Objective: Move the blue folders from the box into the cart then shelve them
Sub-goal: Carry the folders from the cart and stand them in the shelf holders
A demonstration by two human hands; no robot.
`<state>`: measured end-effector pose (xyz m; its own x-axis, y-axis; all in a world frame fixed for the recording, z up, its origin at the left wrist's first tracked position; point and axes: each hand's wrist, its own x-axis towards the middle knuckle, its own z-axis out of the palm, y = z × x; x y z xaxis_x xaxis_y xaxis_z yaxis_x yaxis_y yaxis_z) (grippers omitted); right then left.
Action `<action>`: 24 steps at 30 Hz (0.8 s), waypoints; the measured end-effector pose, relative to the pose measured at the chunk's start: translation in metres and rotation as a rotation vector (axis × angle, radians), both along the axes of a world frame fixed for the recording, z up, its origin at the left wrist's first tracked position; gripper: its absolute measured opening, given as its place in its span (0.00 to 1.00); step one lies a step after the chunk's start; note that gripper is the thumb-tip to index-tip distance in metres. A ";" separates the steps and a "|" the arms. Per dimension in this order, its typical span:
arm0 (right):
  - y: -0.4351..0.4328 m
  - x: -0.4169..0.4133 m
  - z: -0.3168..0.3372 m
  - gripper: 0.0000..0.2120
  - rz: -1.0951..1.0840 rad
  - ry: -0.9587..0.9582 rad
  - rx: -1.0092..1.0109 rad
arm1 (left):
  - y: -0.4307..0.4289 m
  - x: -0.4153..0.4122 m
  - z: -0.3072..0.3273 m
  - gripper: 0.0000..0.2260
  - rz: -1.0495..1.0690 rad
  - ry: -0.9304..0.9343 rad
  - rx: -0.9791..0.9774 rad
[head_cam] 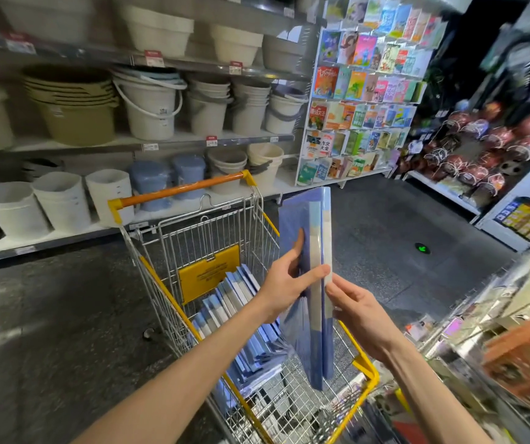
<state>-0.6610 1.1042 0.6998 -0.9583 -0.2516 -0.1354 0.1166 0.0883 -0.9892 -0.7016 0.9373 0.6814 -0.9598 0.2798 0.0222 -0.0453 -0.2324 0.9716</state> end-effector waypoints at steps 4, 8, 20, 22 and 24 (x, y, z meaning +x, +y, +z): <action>-0.003 0.000 0.000 0.19 0.001 0.025 0.027 | -0.002 -0.002 0.004 0.33 -0.049 -0.006 0.015; -0.004 0.001 -0.001 0.20 -0.034 0.025 0.029 | -0.002 -0.005 0.007 0.32 -0.090 -0.023 0.040; -0.012 0.005 0.007 0.24 -0.043 0.049 0.044 | 0.006 -0.012 0.015 0.22 -0.140 -0.166 0.111; -0.016 0.004 0.006 0.30 -0.126 0.124 0.128 | 0.011 -0.013 0.020 0.25 -0.190 -0.246 0.165; -0.017 0.003 0.000 0.31 -0.245 0.193 0.194 | 0.019 -0.014 0.022 0.24 -0.232 -0.276 0.205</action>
<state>-0.6581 1.0876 0.6996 -0.9995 0.0015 0.0307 -0.0292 0.2688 -0.9627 -0.7160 0.9565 0.7038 -0.8494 0.5060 -0.1499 -0.3719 -0.3724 0.8503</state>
